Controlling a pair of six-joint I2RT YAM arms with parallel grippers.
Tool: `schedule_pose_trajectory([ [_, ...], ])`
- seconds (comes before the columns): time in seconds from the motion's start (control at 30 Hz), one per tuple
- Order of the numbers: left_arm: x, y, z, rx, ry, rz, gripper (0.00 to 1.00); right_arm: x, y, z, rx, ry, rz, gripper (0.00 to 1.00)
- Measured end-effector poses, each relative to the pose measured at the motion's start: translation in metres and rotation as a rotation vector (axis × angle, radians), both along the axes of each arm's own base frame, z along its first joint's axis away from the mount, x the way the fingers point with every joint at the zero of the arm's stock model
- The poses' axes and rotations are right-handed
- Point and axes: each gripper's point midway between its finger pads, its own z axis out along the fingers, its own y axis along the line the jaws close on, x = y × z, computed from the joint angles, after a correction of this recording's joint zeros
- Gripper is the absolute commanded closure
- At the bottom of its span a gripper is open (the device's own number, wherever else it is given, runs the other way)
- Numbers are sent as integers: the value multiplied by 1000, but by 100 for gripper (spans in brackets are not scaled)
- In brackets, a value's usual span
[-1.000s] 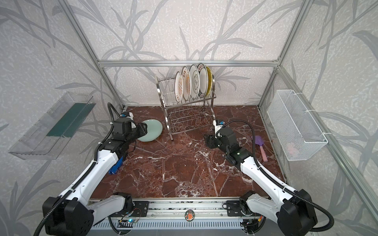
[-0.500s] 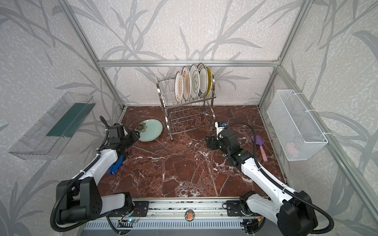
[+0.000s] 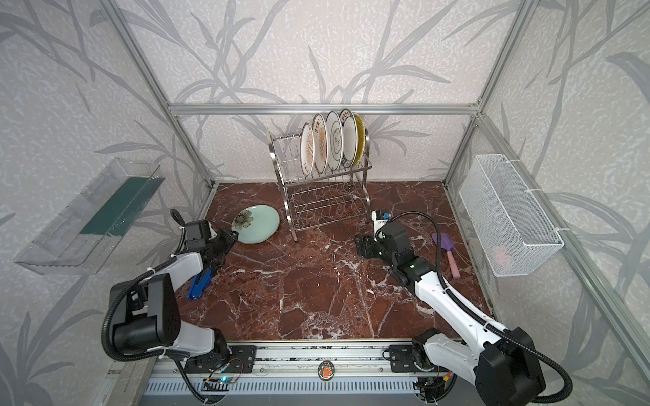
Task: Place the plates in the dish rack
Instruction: 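Move the left gripper toward the pale green flower plate while the right lowers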
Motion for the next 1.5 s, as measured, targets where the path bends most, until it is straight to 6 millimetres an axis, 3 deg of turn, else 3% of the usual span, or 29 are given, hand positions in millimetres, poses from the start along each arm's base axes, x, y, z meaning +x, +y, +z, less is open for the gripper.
schedule_pose_trajectory([
  [0.43, 10, -8, -46, -116, 57, -3, 58, 1, -11, -11, -1, 25, -25, 31],
  [1.5, 36, -5, -54, -160, -20, 23, 69, 5, -34, -14, 2, 29, -81, 32],
])
